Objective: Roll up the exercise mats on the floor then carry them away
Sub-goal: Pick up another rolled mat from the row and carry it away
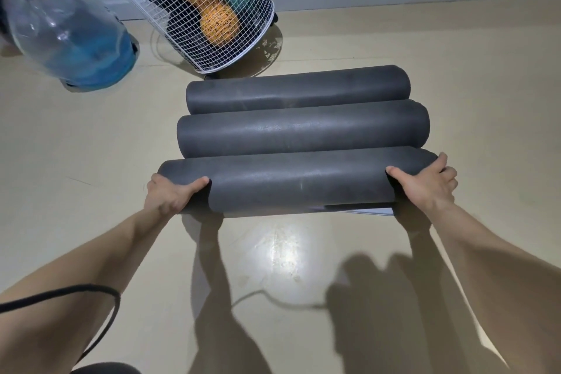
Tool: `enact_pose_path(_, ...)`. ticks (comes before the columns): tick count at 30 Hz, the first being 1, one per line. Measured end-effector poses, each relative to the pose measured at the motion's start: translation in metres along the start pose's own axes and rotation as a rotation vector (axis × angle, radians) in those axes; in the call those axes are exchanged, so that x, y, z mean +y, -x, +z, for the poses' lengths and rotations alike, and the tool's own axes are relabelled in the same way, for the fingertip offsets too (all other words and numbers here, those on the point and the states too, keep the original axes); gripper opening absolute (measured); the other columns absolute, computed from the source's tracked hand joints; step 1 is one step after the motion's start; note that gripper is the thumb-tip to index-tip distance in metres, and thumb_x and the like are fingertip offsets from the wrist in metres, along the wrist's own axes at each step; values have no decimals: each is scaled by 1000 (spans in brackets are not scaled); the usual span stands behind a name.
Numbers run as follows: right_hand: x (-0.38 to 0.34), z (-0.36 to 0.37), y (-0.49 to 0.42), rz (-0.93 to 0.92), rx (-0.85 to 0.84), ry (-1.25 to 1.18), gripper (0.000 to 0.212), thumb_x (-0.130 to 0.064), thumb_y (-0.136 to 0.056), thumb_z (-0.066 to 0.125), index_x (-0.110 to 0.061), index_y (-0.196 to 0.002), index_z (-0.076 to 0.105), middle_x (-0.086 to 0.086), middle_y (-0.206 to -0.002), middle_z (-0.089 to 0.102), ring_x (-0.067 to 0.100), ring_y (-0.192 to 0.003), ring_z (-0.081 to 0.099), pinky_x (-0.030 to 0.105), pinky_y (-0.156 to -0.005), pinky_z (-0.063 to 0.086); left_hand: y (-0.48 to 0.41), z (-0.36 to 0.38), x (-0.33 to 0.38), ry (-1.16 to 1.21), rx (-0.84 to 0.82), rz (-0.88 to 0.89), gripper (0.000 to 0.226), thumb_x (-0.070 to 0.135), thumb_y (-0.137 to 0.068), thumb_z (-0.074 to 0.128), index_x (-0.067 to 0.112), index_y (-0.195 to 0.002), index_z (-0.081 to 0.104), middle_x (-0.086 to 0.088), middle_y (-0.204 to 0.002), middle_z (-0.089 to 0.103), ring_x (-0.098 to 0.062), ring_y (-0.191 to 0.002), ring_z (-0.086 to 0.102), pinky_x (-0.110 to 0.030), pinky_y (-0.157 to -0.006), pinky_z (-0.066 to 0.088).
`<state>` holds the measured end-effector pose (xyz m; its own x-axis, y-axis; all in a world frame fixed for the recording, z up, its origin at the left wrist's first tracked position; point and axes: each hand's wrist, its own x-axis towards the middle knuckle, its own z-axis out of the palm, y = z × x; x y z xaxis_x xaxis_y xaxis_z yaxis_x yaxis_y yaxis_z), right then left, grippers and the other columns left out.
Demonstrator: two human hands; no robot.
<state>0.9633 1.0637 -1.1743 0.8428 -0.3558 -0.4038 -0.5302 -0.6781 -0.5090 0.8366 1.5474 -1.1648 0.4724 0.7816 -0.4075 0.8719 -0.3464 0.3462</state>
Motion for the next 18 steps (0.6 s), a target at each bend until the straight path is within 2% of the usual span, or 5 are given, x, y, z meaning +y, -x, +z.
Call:
enact_pose_path(6,-12,15,17,-57,-13,69,118,-73,-76,71,-16,-160,11,22,-151,35,40,-141,35,56,-113,26,5,-2,2,-25,90,121,105,68,-70,81,1,-138,38,-19,-143,46,-42,-129,51,-54,-101,48)
enact_pose_path(9,-1,13,15,-108,0,73,105,-70,-75,73,-16,-152,27,17,-142,47,41,-130,49,57,-108,36,-3,-5,-1,-20,79,148,100,68,-72,80,4,-138,40,-17,-141,49,-42,-125,54,-54,-99,49)
enact_pose_path(12,1,6,12,-128,-49,5,101,-66,-73,79,-17,-148,34,14,-143,48,41,-127,53,54,-104,47,-10,-5,0,24,65,81,103,69,-74,78,2,-140,39,-21,-143,47,-44,-128,51,-55,-103,47)
enact_pose_path(15,-1,10,19,-124,-89,4,110,-64,-68,85,-19,-149,26,15,-145,43,41,-128,51,54,-104,46,-12,-2,0,92,18,-18,112,72,-74,77,0,-147,30,-25,-147,42,-47,-133,46,-55,-107,44)
enact_pose_path(18,-4,10,20,-99,-90,-22,114,-64,-63,88,-19,-148,27,17,-144,43,41,-130,49,55,-106,46,-17,-7,-8,229,-65,-54,113,69,-74,79,-2,-149,32,-21,-147,48,-43,-130,52,-49,-102,48)
